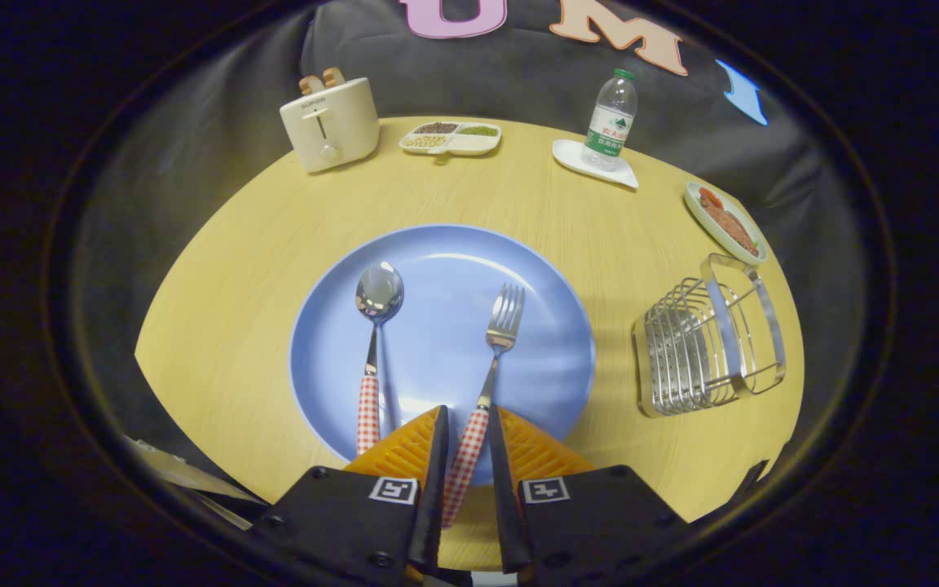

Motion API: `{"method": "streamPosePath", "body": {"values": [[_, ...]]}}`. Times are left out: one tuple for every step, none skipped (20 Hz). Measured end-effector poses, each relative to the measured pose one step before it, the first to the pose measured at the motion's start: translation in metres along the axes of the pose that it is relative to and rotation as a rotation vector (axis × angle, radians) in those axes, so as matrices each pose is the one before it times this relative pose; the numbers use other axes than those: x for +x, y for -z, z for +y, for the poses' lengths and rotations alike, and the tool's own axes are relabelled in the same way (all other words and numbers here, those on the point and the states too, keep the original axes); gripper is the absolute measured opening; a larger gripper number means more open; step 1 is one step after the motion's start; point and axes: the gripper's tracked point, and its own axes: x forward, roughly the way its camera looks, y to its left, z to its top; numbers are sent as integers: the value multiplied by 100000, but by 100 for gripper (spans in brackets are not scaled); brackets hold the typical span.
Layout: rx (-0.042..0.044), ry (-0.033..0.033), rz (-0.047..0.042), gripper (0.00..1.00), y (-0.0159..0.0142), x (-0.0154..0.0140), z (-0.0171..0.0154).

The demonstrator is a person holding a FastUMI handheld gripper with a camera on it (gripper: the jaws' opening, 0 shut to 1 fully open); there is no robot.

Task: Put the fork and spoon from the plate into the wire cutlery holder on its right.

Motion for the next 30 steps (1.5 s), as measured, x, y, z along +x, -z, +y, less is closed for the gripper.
{"method": "streamPosePath", "body": {"values": [[-134, -14, 823, 34, 177, 75, -97], [119, 1454, 771, 30, 190, 224, -355], [68, 1166, -976, 26, -229, -383, -520], [142, -1463, 1613, 22, 140, 101, 308], [119, -853, 340, 18, 35, -37, 121], [-466, 210, 172, 14, 11, -38, -114], [-1136, 410, -360, 12, -188, -110, -176], [-1889, -907, 767, 9, 21, -112, -132], [-1351, -354, -485, 9, -247, -341, -268], [-1740, -301, 135, 9, -334, -423, -347], [-1167, -635, -69, 9, -306, -363, -357], [-560, -786, 120, 9, -361, -424, -323], [-232, -1048, 641, 9, -232, -501, -295], [-221, -746, 129, 9, -395, -530, -365], [-444, -591, 184, 9, -321, -547, -430], [-668, -487, 236, 9, -347, -586, -403], [-936, -312, -33, 9, -237, -572, -542], [-1366, -505, 298, 9, -314, -566, -531], [-1787, -443, 559, 9, -178, -648, -545], [-2208, -108, 333, 9, -221, -521, -676], [-2344, 375, 359, 9, -122, -517, -714], [-2276, 321, 610, 9, -144, -556, -690], [-2163, -158, 454, 9, -23, -498, -571], [-1740, -235, 453, 9, -48, -498, -509], [-1427, 63, 709, 9, 167, -393, -563], [-1189, 536, 964, 9, 215, -498, -694], [-1409, 638, 1127, 9, 325, -394, -633], [-1477, 651, 1052, 9, 125, -301, -669], [-1360, 667, 1119, 9, 288, -318, -651], [-1491, 472, 1093, 9, 254, -310, -578]]}}
